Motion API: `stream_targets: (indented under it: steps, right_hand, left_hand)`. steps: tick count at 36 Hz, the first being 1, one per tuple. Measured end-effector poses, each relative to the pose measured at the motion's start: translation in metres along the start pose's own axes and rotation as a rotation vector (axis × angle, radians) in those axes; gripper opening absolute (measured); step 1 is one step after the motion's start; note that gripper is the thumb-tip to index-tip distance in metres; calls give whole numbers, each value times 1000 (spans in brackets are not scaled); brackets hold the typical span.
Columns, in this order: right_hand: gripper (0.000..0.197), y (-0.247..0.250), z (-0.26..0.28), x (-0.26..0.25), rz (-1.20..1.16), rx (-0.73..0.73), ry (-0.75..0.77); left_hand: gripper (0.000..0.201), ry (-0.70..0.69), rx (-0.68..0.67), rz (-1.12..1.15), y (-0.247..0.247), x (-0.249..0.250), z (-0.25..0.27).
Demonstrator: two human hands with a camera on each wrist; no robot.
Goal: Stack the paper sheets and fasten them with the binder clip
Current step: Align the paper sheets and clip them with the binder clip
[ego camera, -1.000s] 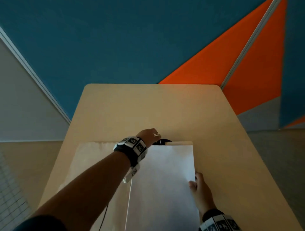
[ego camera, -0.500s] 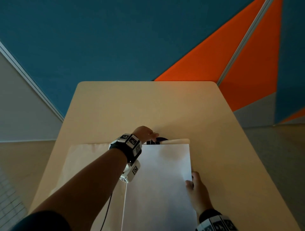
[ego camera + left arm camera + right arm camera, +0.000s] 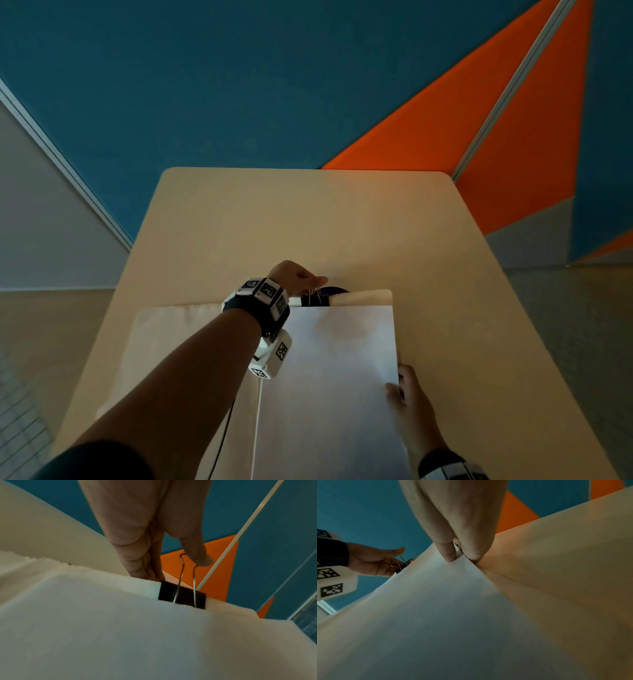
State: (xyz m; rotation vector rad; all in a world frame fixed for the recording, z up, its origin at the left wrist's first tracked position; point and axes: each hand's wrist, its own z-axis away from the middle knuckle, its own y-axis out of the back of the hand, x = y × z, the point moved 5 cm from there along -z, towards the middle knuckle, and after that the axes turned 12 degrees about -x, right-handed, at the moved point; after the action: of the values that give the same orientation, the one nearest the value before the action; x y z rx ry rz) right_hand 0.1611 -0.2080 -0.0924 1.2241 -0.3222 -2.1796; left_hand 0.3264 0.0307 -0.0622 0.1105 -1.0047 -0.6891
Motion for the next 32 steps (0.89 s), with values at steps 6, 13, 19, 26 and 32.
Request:
stream_targets:
  steps: [6,13,19,26,32]
  right_hand:
    - [28,0,-4,9,-16,31,35]
    - [21,-1,-5,16,-77,47,76]
    - [40,-2,-7,25,-68,53,111]
    - [62,1,-11,41,-57,84,110]
    - [42,2,-10,39,-44,86,170]
  left_hand:
    - [44,14,24,-59,-1,-2,-6]
    - [42,54,82,-95,0,-3,-9]
    - [46,88,55,-102,-1,-9,-14]
    - [43,84,63,-68,2,-9,-16]
    - [45,85,41,-74,-3,-9,-18]
